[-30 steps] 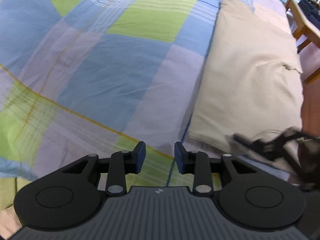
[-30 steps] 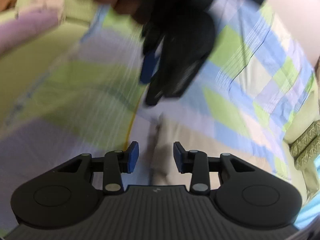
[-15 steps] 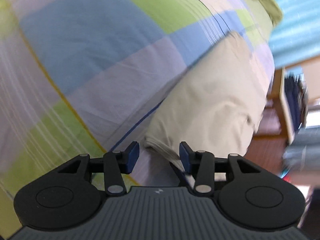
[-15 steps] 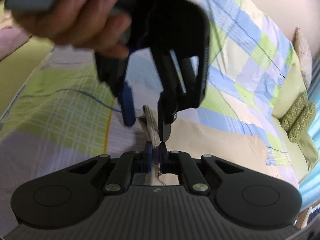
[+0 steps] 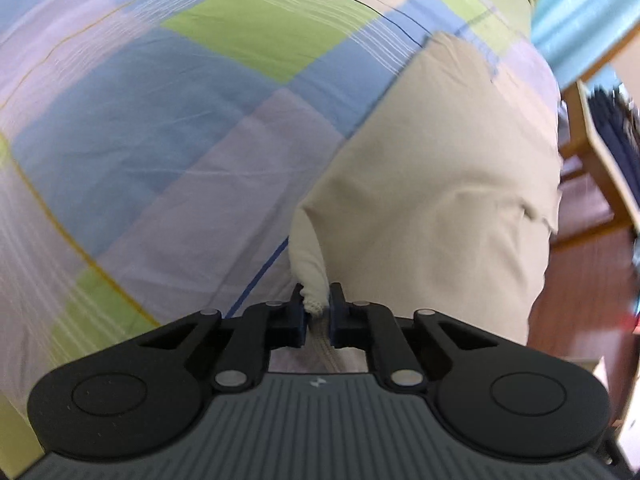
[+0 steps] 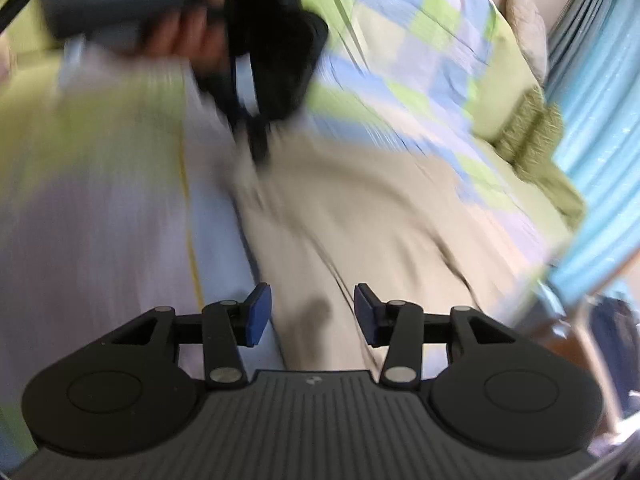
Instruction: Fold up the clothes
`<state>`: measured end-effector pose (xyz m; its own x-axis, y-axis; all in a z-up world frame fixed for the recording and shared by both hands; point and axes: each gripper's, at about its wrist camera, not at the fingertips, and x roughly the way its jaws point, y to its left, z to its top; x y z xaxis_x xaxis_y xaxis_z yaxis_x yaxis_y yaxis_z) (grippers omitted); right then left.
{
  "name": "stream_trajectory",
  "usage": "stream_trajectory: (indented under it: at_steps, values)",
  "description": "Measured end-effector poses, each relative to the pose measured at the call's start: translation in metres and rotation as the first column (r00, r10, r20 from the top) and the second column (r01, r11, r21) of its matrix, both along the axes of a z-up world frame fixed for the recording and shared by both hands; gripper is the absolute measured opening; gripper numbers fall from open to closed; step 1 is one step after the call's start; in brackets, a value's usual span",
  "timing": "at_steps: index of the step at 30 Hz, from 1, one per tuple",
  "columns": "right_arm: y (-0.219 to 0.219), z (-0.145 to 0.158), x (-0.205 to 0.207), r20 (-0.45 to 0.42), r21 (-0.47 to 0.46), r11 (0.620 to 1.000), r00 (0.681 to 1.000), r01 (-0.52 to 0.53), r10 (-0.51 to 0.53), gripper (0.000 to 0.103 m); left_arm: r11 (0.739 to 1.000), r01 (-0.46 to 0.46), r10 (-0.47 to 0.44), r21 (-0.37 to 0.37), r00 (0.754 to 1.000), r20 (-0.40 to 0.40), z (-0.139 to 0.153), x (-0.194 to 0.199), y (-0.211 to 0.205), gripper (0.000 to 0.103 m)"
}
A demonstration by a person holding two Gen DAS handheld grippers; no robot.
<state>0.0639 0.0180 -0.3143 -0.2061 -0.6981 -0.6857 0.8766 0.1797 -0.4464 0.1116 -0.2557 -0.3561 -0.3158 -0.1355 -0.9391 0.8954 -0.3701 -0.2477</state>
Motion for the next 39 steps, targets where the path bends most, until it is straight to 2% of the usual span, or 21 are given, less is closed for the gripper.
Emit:
stream_trajectory:
  at_steps: [5, 10, 16, 20, 22, 23, 24, 27, 30, 31, 33, 35, 36, 38, 39]
  values:
    - [0.026, -0.022, -0.009, -0.105, -0.01, 0.996, 0.99, -0.092, 0.09, 0.045, 1.0, 0.016, -0.016, 0.015, 1.0, 0.007, -0.003, 0.001, -0.003, 0.011]
    - [0.015, -0.052, -0.008, -0.196, -0.032, 0.998, 0.98, -0.047, 0.04, 0.049, 0.999, 0.048, -0.048, -0.006, 0.998, 0.028, -0.003, -0.004, -0.001, 0.013]
    - [0.008, -0.054, -0.026, -0.227, -0.139, 0.989, 0.974, -0.041, 0.008, 0.048, 0.998, 0.061, -0.059, -0.027, 0.997, 0.048, -0.006, -0.007, 0.001, 0.016]
    - [0.016, -0.058, -0.033, -0.247, -0.155, 0.98, 0.966, -0.122, 0.081, 0.044, 0.997, 0.067, -0.065, -0.038, 0.996, 0.053, -0.007, -0.009, 0.003, 0.016]
    - [0.019, -0.058, -0.039, -0.234, -0.145, 0.975, 0.963, -0.168, 0.131, 0.031, 0.997, 0.073, -0.071, -0.041, 0.996, 0.054, -0.006, -0.008, 0.003, 0.015]
    - [0.019, -0.057, -0.042, -0.208, -0.126, 0.973, 0.964, -0.191, 0.163, 0.011, 0.996, 0.083, -0.081, -0.041, 0.995, 0.054, -0.005, -0.008, 0.003, 0.013]
    - [0.018, -0.054, -0.047, -0.179, -0.109, 0.971, 0.965, -0.213, 0.192, 0.007, 0.995, 0.091, -0.089, -0.041, 0.995, 0.055, -0.004, -0.008, 0.002, 0.011]
    - [0.013, -0.043, -0.063, -0.084, -0.077, 0.967, 0.968, -0.245, 0.238, 0.003, 0.994, 0.108, -0.106, -0.032, 0.993, 0.056, 0.002, -0.009, 0.0, 0.009]
    - [0.005, -0.02, -0.089, 0.113, -0.032, 0.973, 0.966, -0.229, 0.231, 0.003, 0.993, 0.119, -0.118, -0.019, 0.992, 0.048, 0.014, -0.015, -0.003, 0.008]
    - [-0.002, -0.008, -0.106, 0.239, -0.013, 0.981, 0.952, -0.196, 0.193, 0.003, 0.993, 0.119, -0.118, -0.014, 0.992, 0.041, 0.019, -0.017, -0.004, 0.008]
    - [-0.013, 0.006, -0.133, 0.409, 0.014, 0.989, 0.903, -0.15, 0.131, 0.003, 0.995, 0.103, -0.103, -0.005, 0.994, 0.019, 0.035, -0.027, -0.016, 0.008]
    - [-0.027, 0.022, -0.17, 0.582, 0.035, 0.995, 0.811, -0.091, 0.054, 0.002, 0.997, 0.072, -0.072, 0.015, 0.997, 0.001, 0.046, -0.04, -0.033, 0.008]
    - [-0.032, 0.027, -0.185, 0.63, 0.035, 0.998, 0.776, -0.061, 0.025, 0.002, 0.998, 0.068, -0.068, 0.016, 0.998, -0.001, 0.048, -0.044, -0.036, 0.008]
    - [-0.048, 0.034, -0.224, 0.742, 0.065, 0.998, 0.669, -0.017, -0.037, 0.002, 0.998, 0.062, -0.062, 0.006, 0.998, -0.008, 0.059, -0.068, -0.054, 0.008]
    - [-0.052, 0.036, -0.236, 0.761, 0.062, 0.998, 0.646, 0.007, -0.052, 0.002, 0.998, 0.067, -0.067, -0.007, 0.998, -0.001, 0.06, -0.083, -0.063, 0.008]
